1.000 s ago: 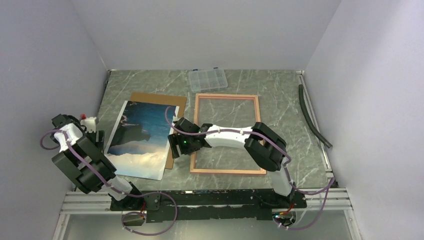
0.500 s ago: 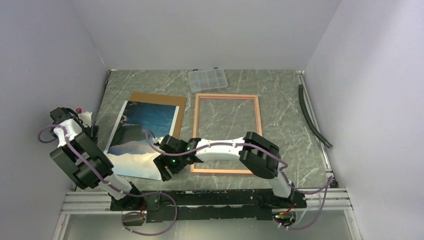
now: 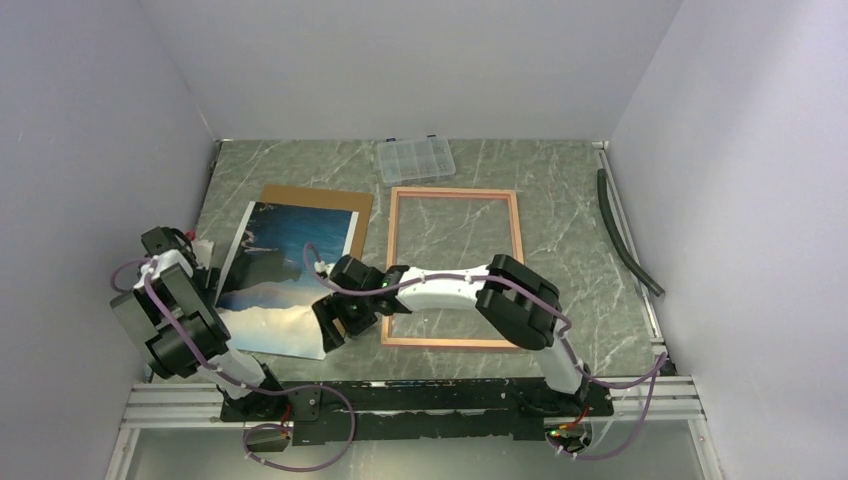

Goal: Put the photo into the frame
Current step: Adjust the photo at the center of the board.

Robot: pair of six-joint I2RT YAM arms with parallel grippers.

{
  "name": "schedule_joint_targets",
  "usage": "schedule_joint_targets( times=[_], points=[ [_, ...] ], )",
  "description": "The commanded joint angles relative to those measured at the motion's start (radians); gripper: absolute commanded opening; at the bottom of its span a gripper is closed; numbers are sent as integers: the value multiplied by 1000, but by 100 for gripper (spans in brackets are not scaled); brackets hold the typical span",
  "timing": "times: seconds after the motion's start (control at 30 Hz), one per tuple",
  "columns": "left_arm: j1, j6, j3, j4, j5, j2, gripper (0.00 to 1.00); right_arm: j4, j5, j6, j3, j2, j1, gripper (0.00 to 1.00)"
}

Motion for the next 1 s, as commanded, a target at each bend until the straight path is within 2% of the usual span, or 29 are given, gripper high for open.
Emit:
schedule_joint_targets(
  times=[0.0,0.23,0.5,0.67,0.97],
  points=[
    [-81,-20,-136,-28,21,-49,76,94,-8,90,-74,-4,-79,77],
    [-119,-24,-205,-134,87,-160,75,128,-16,149,-68,-4,-137,80],
    [-120,-16,-163,-225,141,-196,73,107,-9,144,-94,-56,-116,84],
    [-119,-4,-159,-219,144,-191,72,68,-27,165,-98,-86,-95,85],
    [-119,24,-168,-195,140,-172,70,51,-33,312,-116,-83,-93,87]
  ],
)
